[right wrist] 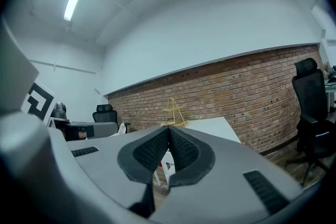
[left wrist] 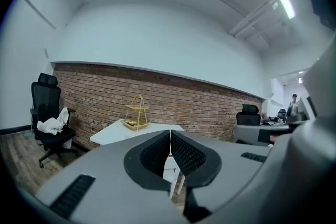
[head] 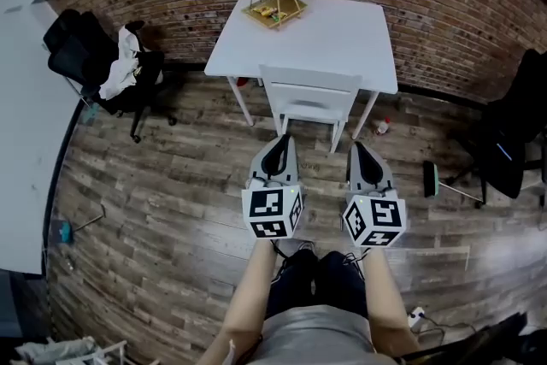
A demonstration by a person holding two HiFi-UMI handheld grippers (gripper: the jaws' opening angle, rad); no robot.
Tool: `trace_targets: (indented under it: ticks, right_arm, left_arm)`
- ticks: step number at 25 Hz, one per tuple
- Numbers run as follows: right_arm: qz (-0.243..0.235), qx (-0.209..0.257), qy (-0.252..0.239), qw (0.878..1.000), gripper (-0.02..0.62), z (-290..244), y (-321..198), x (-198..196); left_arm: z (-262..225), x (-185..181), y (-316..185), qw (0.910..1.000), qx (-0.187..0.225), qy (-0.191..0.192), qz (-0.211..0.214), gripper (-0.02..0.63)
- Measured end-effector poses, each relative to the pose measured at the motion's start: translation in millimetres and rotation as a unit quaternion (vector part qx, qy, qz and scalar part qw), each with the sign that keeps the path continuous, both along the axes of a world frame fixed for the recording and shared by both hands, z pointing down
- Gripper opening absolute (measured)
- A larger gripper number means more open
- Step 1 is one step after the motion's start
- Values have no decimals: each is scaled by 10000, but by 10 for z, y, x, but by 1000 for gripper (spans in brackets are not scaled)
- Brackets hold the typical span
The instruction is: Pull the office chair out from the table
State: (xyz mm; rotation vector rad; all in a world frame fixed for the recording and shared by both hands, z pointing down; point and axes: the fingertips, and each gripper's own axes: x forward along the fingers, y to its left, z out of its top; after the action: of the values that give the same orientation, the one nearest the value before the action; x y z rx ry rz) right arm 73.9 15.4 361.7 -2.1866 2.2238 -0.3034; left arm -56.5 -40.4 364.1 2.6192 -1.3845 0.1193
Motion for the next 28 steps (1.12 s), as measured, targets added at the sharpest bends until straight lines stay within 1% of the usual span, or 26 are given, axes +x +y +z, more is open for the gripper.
trace_targets:
  ticks: [5, 12, 17, 20, 24, 28]
  right_arm:
    - [104, -134, 6, 9999, 14, 97, -221, 89]
    - [103, -277, -16, 9996, 14, 221, -517, 186]
    - [96, -311, 36, 9995, 14, 255, -821, 285]
    - [19, -337, 120, 9994, 14, 264, -1050, 353]
    - [-78, -350, 130, 9993, 14, 267, -1400, 554]
    - [-167, -437, 193, 9987, 14, 311, -1765, 733]
  left_arm:
    - [103, 8, -244, 9999, -113, -44, 34, 14]
    - [227, 30, -545, 9995, -191, -249, 40, 14]
    - [272, 103, -847, 9995, -241, -223, 5, 14]
    - [292, 215, -1080, 9993, -252, -278, -29, 14]
    - [325, 464, -1413, 9990, -287, -333, -20, 14]
    - [340, 668, -1746, 9984, -261, -493, 11, 14]
